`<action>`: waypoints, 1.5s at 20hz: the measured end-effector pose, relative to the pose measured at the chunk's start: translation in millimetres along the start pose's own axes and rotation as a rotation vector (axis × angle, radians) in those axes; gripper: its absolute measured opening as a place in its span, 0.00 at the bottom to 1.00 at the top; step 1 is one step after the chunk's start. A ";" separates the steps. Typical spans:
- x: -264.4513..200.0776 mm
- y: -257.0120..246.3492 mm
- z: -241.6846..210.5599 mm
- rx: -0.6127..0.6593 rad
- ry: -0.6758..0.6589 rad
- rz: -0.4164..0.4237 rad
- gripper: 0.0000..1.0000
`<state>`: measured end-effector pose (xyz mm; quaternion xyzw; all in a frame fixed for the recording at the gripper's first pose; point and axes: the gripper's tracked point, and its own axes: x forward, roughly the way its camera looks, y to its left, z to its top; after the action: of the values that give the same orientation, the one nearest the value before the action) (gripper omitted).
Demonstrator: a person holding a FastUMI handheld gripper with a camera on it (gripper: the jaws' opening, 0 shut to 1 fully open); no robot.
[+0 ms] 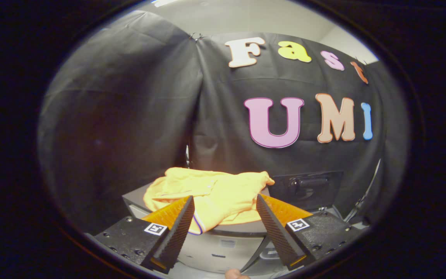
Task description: Put the clothes into the washing machine and then close the washing machine lid.
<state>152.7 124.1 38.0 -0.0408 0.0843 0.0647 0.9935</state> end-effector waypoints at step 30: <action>186.2 49.7 -73.8 0.399 0.504 0.129 0.03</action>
<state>316.0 189.1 -70.2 0.1456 0.3411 0.0976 0.9235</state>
